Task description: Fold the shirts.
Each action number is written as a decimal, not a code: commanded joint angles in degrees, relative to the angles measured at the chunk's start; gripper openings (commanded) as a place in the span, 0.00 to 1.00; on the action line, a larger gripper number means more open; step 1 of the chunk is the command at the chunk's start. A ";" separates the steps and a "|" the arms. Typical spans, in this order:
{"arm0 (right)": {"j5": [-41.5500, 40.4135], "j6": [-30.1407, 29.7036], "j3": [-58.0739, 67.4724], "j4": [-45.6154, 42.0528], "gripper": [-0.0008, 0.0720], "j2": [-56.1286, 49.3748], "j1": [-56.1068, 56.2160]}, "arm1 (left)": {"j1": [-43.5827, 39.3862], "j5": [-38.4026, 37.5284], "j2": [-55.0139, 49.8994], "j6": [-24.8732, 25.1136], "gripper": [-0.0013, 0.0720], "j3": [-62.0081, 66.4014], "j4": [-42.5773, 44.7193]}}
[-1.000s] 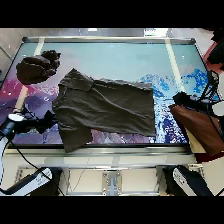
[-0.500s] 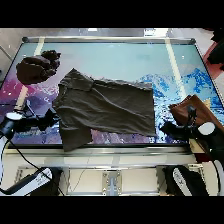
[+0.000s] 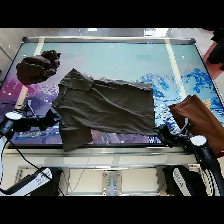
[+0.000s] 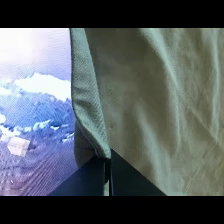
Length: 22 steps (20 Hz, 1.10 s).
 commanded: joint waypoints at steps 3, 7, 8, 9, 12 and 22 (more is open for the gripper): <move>1.95 1.68 -0.81 1.33 0.70 0.07 -0.04 | -0.04 -0.70 0.02 0.42 0.03 0.07 -0.09; 2.19 -0.44 -0.17 1.27 0.70 0.35 -0.09 | -0.04 -0.92 0.02 0.42 0.03 0.07 -0.11; 2.03 -2.67 1.22 0.15 0.70 0.68 -0.09 | -0.04 -1.14 0.02 0.42 0.03 0.07 -0.11; 1.73 -4.07 3.21 -2.03 0.70 1.11 -0.09 | -0.04 -1.40 0.02 0.42 0.03 0.07 -0.13; 4.98 -1.49 11.17 -13.84 0.70 1.46 -0.09 | -0.04 -1.70 0.02 0.46 0.03 0.07 -0.11; 2.43 -1.77 -4.87 3.65 0.70 1.44 -0.04 | -0.04 -1.79 0.02 1.46 0.03 0.07 -0.28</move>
